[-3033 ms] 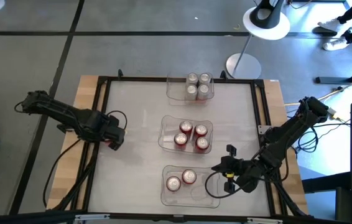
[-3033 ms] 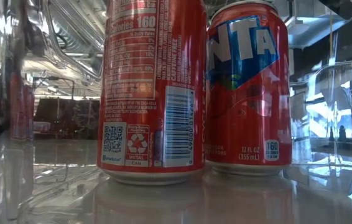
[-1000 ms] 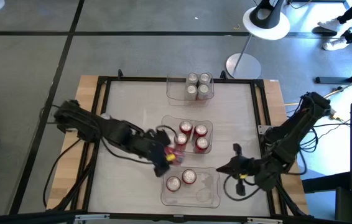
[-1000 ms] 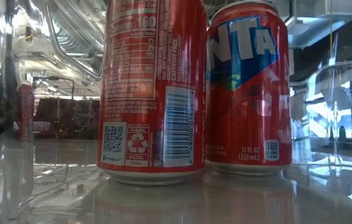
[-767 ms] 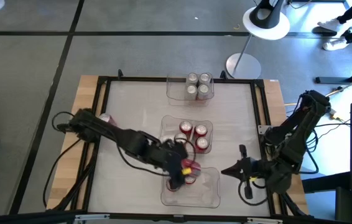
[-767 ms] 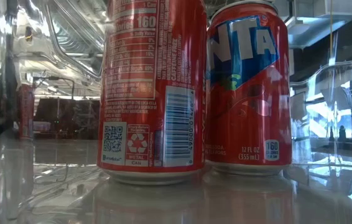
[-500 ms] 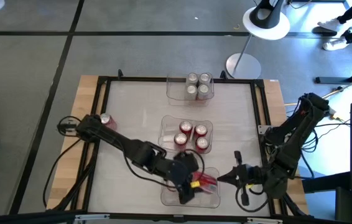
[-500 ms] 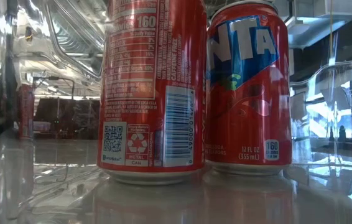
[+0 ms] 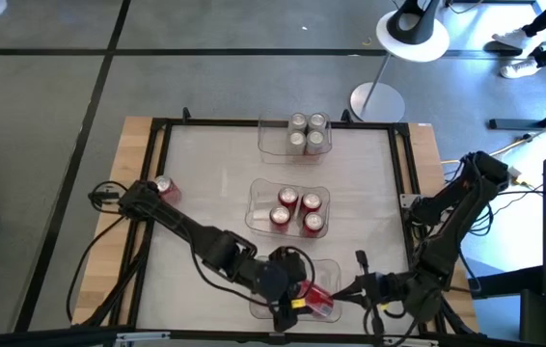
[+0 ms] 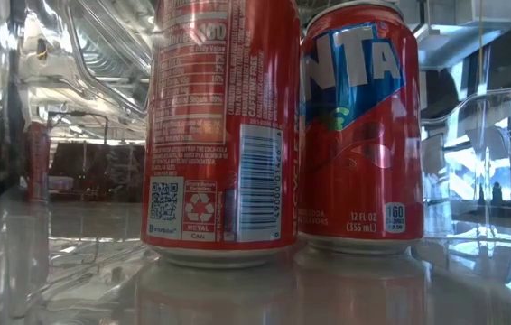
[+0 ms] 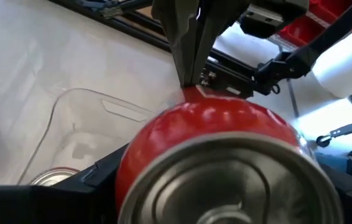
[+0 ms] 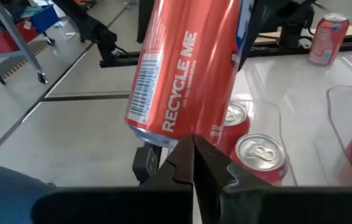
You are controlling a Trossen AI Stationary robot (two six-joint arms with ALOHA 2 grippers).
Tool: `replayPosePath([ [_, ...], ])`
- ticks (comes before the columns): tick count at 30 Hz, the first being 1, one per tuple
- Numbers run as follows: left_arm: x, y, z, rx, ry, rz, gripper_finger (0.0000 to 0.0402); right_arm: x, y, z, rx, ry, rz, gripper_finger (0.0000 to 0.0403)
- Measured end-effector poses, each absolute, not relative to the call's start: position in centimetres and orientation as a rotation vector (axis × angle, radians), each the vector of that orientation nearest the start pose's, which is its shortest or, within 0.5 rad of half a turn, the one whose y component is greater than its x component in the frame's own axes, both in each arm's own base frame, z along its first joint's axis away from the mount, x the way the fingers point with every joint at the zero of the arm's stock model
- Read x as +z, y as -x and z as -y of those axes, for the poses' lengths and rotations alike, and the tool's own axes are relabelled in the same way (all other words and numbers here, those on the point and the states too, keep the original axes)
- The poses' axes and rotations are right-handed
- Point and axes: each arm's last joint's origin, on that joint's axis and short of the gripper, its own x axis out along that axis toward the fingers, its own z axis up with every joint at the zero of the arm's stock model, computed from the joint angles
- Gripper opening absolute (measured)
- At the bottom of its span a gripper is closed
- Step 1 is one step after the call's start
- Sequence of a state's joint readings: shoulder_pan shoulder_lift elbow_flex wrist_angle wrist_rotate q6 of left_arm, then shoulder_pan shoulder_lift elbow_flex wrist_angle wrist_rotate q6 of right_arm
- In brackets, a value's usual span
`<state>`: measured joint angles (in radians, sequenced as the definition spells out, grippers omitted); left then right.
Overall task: Sort soda cans
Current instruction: Put the bottom red soda can into the bottom transparent bin
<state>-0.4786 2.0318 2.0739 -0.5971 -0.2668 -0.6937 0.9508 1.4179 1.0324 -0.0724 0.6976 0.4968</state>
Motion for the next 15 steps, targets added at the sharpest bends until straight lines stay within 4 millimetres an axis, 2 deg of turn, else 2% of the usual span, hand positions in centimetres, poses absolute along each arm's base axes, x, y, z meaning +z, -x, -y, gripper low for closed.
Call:
replayPosePath([
  [9, 36.1, -41.4, 20.4, 0.007, 0.417, -0.530, 0.0289, 27.8, -20.1, -24.7, 0.146, -0.145, -0.370, 0.0001],
  [15, 35.2, -42.3, 20.1, 0.037, 0.415, -0.521, 0.0289, 27.4, -20.5, -24.3, 0.141, -0.136, -0.400, 0.0001],
])
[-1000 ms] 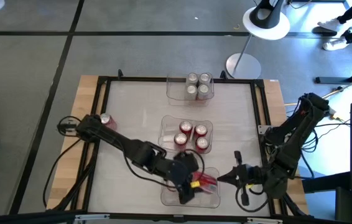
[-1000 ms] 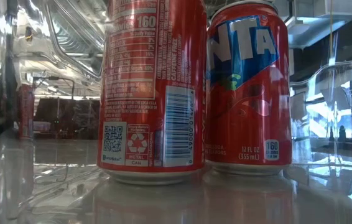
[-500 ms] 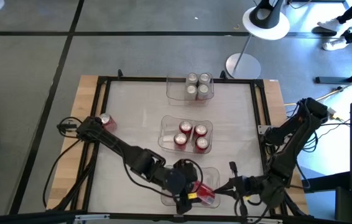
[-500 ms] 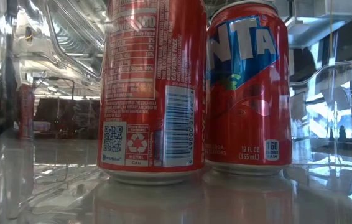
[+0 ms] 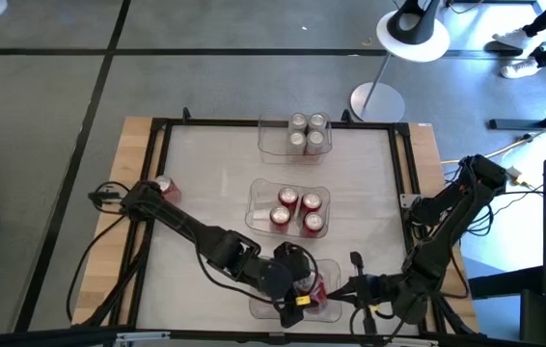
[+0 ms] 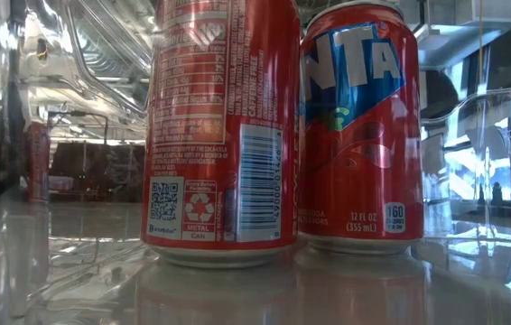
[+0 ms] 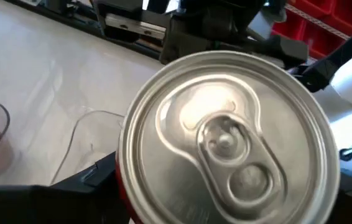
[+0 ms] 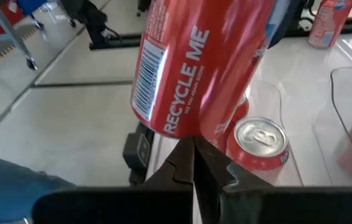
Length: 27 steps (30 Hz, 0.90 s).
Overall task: Sort soda cans
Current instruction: Put the bottom red soda can into the bottom transparent bin
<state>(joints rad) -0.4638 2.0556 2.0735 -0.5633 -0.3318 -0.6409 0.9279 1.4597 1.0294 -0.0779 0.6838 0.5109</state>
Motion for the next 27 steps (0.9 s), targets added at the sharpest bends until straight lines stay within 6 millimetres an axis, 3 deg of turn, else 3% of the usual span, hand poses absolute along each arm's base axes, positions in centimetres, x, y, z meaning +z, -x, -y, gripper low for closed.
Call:
replayPosePath([
  [5, 34.6, -42.5, 20.0, 0.066, 0.403, -0.539, 0.0291, 27.5, -19.7, -24.0, 0.137, -0.113, -0.448, 0.0001],
  [9, 33.9, -43.0, 20.0, 0.104, 0.392, -0.529, 0.0294, 30.3, -17.8, -23.4, 0.149, -0.142, -0.507, 0.0001],
  [17, 30.1, -44.7, 20.3, 0.114, 0.358, -0.618, 0.0296, 34.5, -13.3, -22.2, 0.123, -0.087, -0.557, 0.0001],
  [27, 24.3, -47.0, 20.3, 0.156, 0.318, -0.719, 0.0297, 34.5, -12.5, -22.5, 0.102, -0.065, -0.525, 0.0001],
])
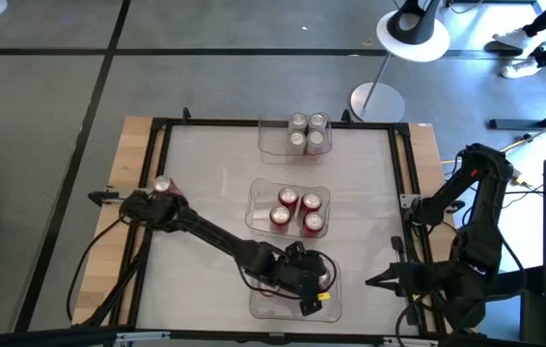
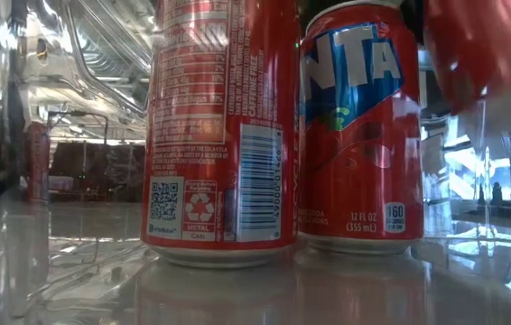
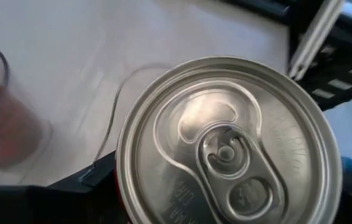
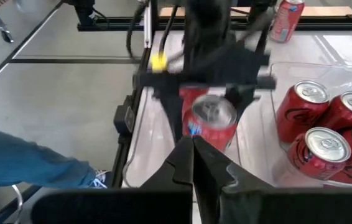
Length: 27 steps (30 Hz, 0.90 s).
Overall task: Sort soda cans
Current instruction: Put the bottom red soda can into the bottom transparent bin
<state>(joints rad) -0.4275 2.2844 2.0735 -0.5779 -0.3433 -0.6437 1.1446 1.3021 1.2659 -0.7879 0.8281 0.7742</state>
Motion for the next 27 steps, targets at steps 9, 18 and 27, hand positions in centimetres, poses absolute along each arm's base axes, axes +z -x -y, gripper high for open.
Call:
replayPosePath([
  [9, 20.6, -48.4, 19.8, 0.190, 0.304, -0.761, 0.0300, 34.5, -12.6, -22.5, 0.087, -0.063, -0.515, 0.0001],
  [18, 20.0, -48.6, 19.7, 0.188, 0.281, -0.779, 0.0329, 34.3, -12.6, -22.5, 0.085, -0.053, -0.520, 0.0001],
  [27, 19.9, -48.6, 19.7, 0.183, 0.277, -0.780, 0.0333, 34.3, -12.6, -22.4, 0.082, -0.048, -0.524, 0.0001],
])
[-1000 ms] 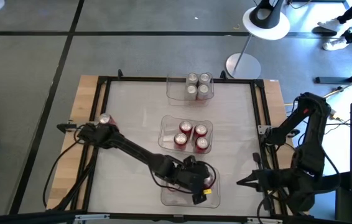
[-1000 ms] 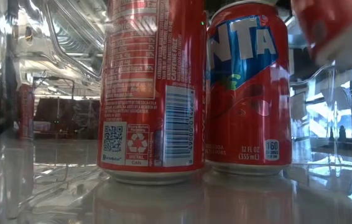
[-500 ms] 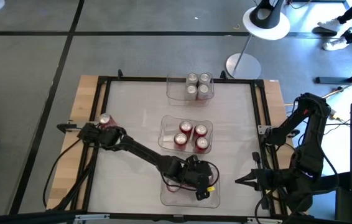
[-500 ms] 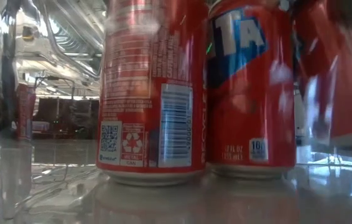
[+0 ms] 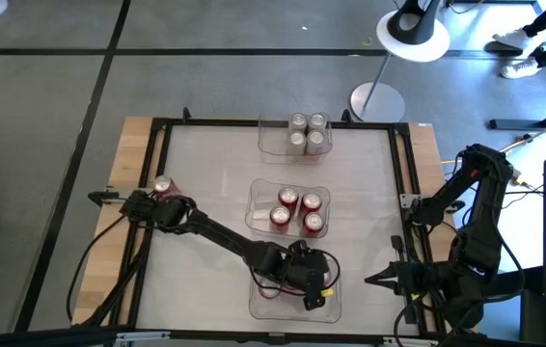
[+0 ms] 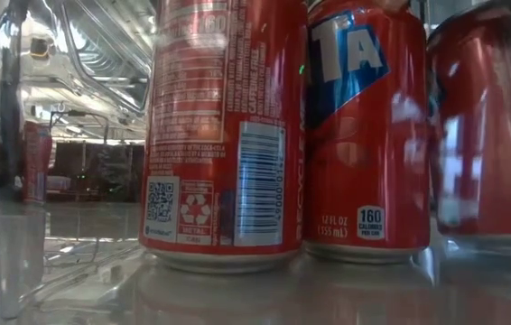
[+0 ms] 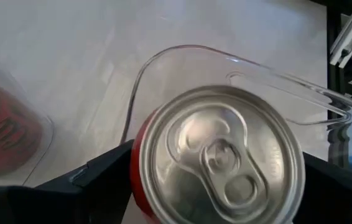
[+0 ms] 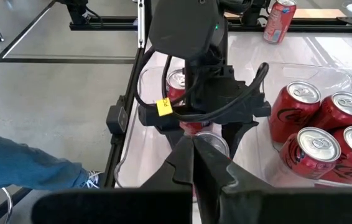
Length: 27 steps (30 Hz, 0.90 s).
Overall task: Sort soda cans
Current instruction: Put the bottom red soda can into the bottom transparent bin, then put the red soda can into the bottom transparent bin
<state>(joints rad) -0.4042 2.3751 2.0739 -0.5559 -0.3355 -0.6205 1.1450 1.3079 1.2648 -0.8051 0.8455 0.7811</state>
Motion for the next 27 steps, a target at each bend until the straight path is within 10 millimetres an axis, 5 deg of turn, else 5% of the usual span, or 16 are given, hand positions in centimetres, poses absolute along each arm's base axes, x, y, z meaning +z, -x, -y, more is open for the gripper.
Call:
replayPosePath([
  [7, 21.3, -47.8, 19.8, 0.157, 0.271, -0.801, 0.0333, 34.2, -12.6, -22.4, 0.081, -0.047, -0.525, 0.0001],
  [16, 27.3, -45.0, 18.7, 0.162, 0.271, -0.801, 0.0333, 34.2, -12.5, -22.4, 0.080, -0.042, -0.528, 0.0001],
  [27, 33.8, -37.3, 15.2, 0.361, 0.276, -1.022, 0.0333, 34.2, -12.6, -22.3, 0.059, -0.042, -0.509, 0.0001],
])
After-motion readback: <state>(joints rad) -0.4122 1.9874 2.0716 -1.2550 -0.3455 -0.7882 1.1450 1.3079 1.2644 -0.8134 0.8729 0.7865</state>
